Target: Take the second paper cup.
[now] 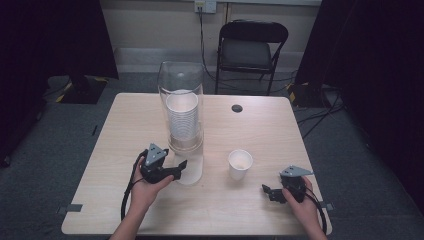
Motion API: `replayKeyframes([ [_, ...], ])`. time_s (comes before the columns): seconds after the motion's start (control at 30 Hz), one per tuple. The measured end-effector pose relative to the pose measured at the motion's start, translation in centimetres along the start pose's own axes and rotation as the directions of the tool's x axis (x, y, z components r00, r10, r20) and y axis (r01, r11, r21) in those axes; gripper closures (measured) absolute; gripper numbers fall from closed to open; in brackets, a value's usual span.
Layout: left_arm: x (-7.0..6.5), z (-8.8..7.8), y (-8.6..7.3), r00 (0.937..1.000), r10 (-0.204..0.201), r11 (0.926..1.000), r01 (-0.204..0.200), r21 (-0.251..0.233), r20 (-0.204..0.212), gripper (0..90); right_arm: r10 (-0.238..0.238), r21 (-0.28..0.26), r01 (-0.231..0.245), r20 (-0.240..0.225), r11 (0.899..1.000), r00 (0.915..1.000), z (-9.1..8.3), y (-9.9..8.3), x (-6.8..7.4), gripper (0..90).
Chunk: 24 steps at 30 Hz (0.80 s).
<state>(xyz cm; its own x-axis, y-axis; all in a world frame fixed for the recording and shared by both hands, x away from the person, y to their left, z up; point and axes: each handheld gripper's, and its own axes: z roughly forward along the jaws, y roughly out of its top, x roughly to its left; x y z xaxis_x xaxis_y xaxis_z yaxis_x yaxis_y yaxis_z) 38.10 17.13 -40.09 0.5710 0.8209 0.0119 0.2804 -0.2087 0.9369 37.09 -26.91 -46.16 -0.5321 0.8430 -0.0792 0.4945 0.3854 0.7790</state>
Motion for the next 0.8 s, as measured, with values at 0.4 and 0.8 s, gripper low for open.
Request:
replayKeyframes([
  [0.4, -0.8, 1.1, 1.0, 0.9994, 0.035, 0.9988, -0.035, -0.033, 0.002, 16.9, 0.001, 0.0, -0.001, 0.001, 1.0, 1.0, 0.0, 0.0, 0.0, 11.6],
  [0.8, -1.5, 1.0, 1.6, 0.9996, 0.028, 0.9902, -0.027, -0.137, 0.005, 18.3, -0.001, -0.001, 0.001, 0.003, 1.0, 1.0, 0.0, 0.0, 0.0, 11.1],
])
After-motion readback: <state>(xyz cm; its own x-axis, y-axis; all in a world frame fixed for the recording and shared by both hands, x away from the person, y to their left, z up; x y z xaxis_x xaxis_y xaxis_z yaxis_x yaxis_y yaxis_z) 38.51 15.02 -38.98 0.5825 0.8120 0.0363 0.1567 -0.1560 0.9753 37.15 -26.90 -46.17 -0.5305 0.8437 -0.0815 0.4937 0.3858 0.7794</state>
